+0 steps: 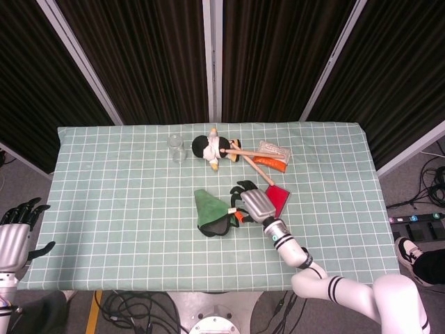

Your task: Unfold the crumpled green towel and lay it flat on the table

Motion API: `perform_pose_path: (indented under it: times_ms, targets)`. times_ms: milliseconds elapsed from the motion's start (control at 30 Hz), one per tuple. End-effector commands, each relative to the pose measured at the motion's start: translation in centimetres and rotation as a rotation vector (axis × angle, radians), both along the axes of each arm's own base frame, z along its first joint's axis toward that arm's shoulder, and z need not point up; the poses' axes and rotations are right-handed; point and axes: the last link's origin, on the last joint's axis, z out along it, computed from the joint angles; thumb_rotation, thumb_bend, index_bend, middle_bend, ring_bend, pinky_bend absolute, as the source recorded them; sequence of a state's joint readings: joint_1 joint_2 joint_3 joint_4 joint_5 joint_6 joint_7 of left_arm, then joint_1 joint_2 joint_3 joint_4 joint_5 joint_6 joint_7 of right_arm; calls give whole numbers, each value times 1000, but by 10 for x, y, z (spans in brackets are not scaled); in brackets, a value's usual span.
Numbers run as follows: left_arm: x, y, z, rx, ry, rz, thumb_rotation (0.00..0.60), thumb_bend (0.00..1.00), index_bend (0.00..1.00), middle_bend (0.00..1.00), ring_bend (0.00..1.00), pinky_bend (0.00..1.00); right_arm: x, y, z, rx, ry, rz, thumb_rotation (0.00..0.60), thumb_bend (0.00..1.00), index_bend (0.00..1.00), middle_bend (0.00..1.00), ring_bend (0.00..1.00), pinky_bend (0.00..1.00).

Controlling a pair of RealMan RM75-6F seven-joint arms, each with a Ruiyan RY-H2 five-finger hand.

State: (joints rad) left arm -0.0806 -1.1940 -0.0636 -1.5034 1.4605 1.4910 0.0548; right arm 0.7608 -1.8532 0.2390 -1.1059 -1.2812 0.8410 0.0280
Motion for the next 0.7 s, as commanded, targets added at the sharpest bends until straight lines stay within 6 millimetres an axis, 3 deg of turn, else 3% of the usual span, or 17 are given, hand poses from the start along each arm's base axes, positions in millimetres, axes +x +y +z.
perform_pose_path:
  times_ms: [33, 333, 700]
  targets:
    - [1, 2, -1, 2, -12, -6, 600, 91, 289, 260, 188, 232, 5, -3, 3, -11, -6, 8, 600, 468, 648, 274, 99, 96]
    - [13, 29, -13, -28, -142, -60, 600, 90, 289, 260, 188, 232, 41, -14, 28, -92, -55, 87, 600, 488, 679, 284, 101, 96]
    - [44, 73, -37, -91, -310, -149, 600, 83, 298, 260, 189, 232, 92, -28, 62, -215, -67, 184, 600, 488, 679, 284, 102, 96]
